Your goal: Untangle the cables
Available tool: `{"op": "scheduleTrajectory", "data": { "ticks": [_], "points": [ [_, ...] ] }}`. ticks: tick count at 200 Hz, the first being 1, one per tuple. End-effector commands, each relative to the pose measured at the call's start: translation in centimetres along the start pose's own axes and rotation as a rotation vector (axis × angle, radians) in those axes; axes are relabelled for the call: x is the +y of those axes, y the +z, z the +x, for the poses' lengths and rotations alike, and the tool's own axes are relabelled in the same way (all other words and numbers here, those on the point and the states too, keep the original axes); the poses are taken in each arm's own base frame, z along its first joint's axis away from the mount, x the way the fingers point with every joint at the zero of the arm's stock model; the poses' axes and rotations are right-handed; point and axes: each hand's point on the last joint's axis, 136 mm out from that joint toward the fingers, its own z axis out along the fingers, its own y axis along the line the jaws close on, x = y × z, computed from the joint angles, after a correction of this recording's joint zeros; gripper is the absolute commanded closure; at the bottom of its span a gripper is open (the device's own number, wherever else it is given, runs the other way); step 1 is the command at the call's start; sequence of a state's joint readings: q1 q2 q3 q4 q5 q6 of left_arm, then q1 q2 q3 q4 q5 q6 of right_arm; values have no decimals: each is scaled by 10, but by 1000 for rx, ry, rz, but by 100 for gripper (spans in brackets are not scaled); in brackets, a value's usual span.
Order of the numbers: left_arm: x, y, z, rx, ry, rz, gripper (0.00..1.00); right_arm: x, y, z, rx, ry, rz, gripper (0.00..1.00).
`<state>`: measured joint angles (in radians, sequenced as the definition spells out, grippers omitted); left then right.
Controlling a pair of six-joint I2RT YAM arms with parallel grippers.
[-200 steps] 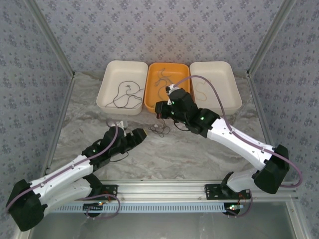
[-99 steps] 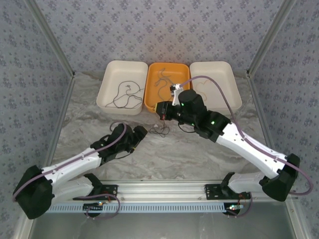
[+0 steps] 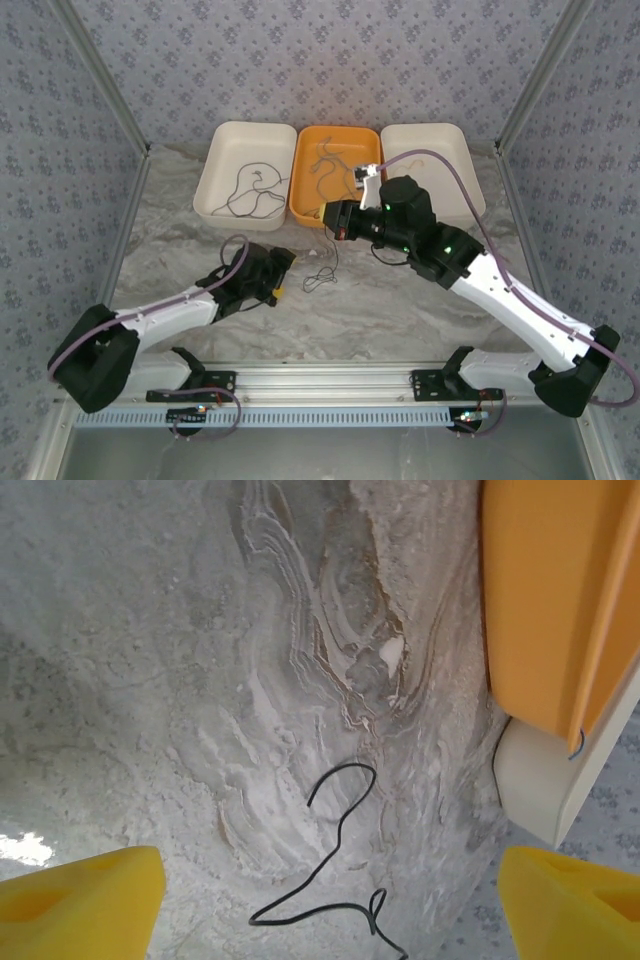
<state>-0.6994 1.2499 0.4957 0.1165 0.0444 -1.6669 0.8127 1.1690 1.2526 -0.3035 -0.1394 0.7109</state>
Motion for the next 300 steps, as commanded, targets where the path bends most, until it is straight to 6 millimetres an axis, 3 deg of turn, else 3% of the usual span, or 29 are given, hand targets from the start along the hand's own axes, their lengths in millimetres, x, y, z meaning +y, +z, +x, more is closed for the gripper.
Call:
{"op": "scheduleTrajectory", "data": {
  "ticks": [1, 64, 71, 76, 116, 175, 251, 300],
  "points": [
    [-16, 7, 6, 43, -61, 43, 13, 5, -15, -1, -5, -21, -28, 100],
    [0, 20, 39, 89, -132, 4, 14, -6, -20, 2, -4, -8, -20, 100],
    [-1, 21, 40, 92, -148, 15, 15, -5, -21, 1, -7, -7, -22, 100],
    [-2, 22, 41, 97, -157, 20, 14, -15, -16, 11, 16, -2, -5, 100],
    [-15, 30, 55, 150, -222, 41, 14, -19, -19, 16, 22, 1, -3, 100],
    [-5, 35, 81, 185, -265, 8, 16, -25, -27, 24, 25, 4, 1, 100],
    [11, 44, 74, 120, -320, -26, 27, -30, -35, 31, 21, 13, 4, 100],
    [14, 62, 67, 95, -352, -29, 49, -27, -44, 31, 14, 14, -6, 100]
  ]
}}
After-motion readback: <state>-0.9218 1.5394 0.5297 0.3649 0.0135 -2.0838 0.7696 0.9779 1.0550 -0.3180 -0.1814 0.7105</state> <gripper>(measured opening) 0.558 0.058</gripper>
